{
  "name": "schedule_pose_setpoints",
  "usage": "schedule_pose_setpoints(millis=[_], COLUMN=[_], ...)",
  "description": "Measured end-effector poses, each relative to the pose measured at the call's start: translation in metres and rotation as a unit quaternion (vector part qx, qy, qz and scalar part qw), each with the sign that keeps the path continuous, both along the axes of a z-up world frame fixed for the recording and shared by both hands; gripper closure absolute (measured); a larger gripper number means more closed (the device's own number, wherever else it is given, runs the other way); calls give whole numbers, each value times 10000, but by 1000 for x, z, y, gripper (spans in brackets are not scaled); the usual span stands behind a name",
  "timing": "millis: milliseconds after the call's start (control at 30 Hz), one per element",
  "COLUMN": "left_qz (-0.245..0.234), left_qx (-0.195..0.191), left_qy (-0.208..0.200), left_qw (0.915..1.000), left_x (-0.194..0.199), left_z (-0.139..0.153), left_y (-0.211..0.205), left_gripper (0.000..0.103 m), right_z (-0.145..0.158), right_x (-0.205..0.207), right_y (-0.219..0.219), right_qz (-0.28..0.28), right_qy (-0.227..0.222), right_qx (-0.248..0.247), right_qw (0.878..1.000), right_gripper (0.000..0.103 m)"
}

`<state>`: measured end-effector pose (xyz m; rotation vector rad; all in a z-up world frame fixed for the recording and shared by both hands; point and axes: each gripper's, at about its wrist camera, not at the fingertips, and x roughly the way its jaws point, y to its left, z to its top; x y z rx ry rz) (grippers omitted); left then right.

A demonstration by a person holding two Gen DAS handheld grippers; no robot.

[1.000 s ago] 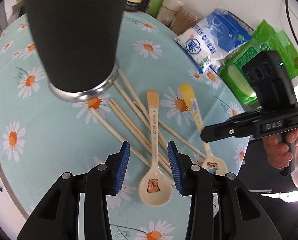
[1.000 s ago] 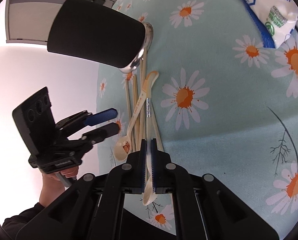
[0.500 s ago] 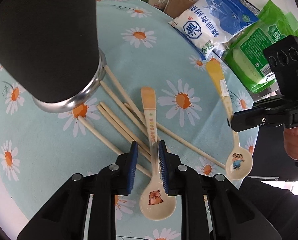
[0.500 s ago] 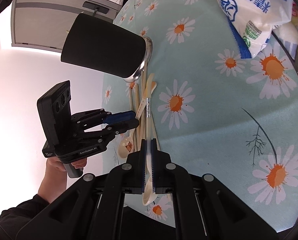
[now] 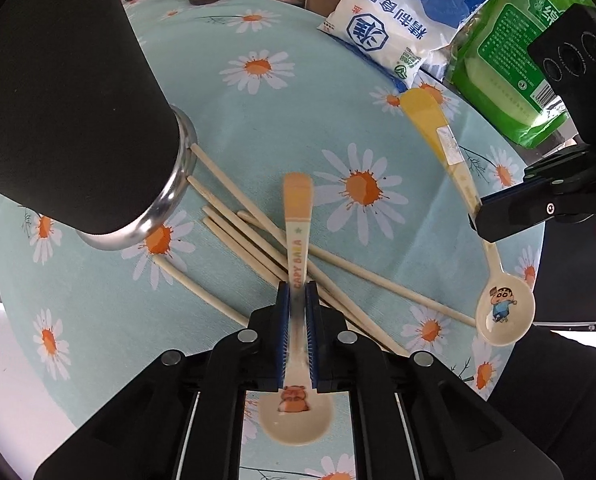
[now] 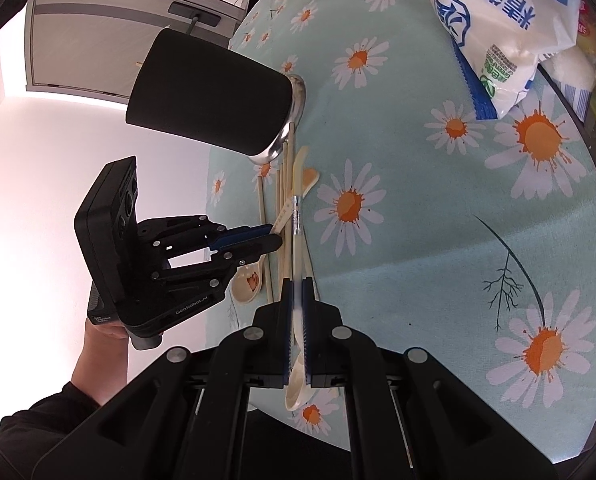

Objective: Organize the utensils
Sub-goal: 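Grasp the spoon with the bear picture with the left gripper while the right gripper grasps a spoon handle, then lift the bear spoon with the left gripper while the right gripper carries its spoon to the holder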

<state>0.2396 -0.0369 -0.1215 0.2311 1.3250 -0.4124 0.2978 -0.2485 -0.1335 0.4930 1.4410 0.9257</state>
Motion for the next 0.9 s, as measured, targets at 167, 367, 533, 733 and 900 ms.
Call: schedule_pose_setpoints(millis=[167, 367, 533, 733, 900], left_qz=[164, 336, 597, 1028, 1307], left_qx=[-160, -329, -548, -896, -1128], left_qy=[-78, -278, -509, -771, -1033], left_qw=[9997, 9985, 9954, 9876, 9796], left_x=[-3, -21, -35, -56, -71], left_z=[7, 20, 33, 46, 56], left_y=[7, 26, 40, 69, 85], left_gripper=[96, 96, 96, 96, 96], right_z=[5, 11, 20, 32, 42], right_x=[-2, -2, -2, -7, -10], right_y=[4, 15, 28, 43, 59], right_qz=[88, 193, 304, 469, 627], right_qy=[-63, -182, -310, -498, -684], right_qx=[27, 64, 60, 51, 13], right_qw=[9999, 9996, 9990, 9976, 9957], right_gripper=[98, 98, 97, 97, 97])
